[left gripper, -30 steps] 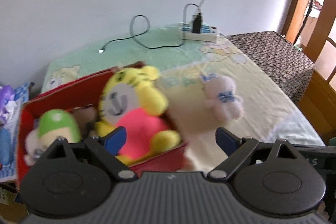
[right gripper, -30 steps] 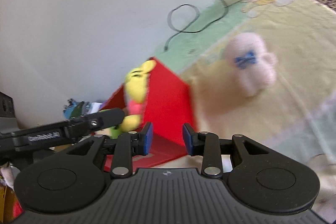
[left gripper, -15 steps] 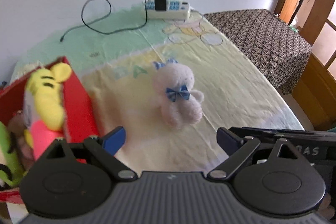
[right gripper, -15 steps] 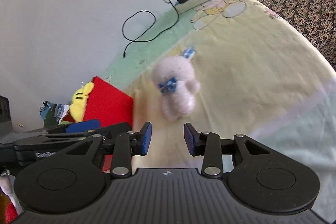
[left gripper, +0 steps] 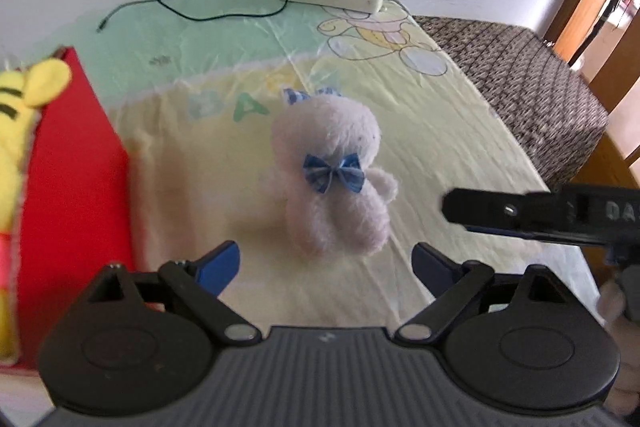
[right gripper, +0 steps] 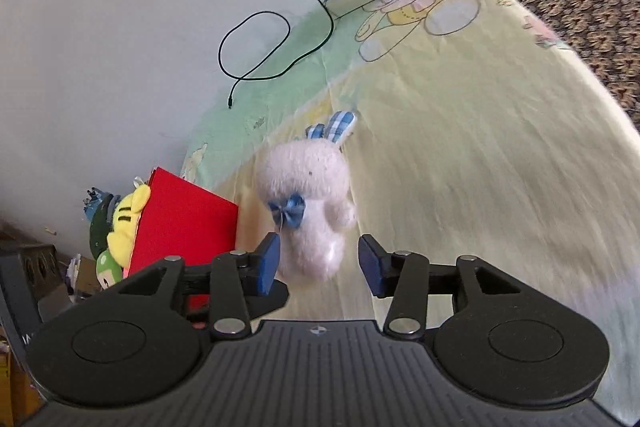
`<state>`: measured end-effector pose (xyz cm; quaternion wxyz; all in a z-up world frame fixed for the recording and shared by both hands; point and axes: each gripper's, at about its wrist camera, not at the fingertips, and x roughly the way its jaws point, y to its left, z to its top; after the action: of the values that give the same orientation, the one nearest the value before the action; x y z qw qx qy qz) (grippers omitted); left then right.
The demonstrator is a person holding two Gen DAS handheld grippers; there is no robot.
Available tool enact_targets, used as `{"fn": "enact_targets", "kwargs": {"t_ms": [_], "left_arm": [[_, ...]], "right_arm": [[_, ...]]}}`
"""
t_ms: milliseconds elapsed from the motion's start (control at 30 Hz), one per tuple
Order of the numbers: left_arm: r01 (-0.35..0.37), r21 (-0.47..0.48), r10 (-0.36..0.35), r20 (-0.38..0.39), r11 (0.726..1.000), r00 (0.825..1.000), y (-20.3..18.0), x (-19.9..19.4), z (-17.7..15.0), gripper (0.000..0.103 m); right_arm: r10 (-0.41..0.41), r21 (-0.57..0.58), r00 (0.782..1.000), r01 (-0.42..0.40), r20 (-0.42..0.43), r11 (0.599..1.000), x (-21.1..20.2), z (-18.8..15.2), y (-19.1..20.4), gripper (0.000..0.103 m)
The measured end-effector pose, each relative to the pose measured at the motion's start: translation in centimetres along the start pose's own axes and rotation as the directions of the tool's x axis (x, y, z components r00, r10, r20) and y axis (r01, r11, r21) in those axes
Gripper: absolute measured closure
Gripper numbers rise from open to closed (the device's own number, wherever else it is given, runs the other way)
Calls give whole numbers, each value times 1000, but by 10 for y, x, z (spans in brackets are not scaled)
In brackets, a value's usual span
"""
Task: Organize objects
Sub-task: 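Move both grippers to the white bunny plush with the blue bow, then close both grippers on the white bunny's body from either side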
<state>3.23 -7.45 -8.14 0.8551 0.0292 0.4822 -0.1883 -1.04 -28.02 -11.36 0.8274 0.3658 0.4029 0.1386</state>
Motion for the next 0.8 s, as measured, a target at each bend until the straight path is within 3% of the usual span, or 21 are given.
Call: {"fn": "enact_targets", "kwargs": {"t_ms": [133, 233, 567, 733, 800], "left_arm": [[31, -26, -31, 15, 999, 999, 1, 11, 9, 10], [21, -25, -21, 13, 999, 1000, -1, 23, 15, 16], [39, -70, -40, -15, 997, 999, 10, 48, 24, 20], [59, -74, -64, -59, 995, 996, 11, 62, 26, 34], [50, -64, -53, -53, 997, 997, 9, 63, 27, 34]], "right_arm": [[6, -3, 1000, -6, -25, 1000, 19, 12, -3, 54], [13, -2, 999, -13, -33, 1000, 30, 21, -6, 45], [38, -5, 995, -38, -93, 999, 66, 29, -14, 45], [91, 24, 991, -89, -101, 996, 78, 27, -13, 46], [103, 27, 989, -101, -103, 995, 81, 25, -12, 46]]}}
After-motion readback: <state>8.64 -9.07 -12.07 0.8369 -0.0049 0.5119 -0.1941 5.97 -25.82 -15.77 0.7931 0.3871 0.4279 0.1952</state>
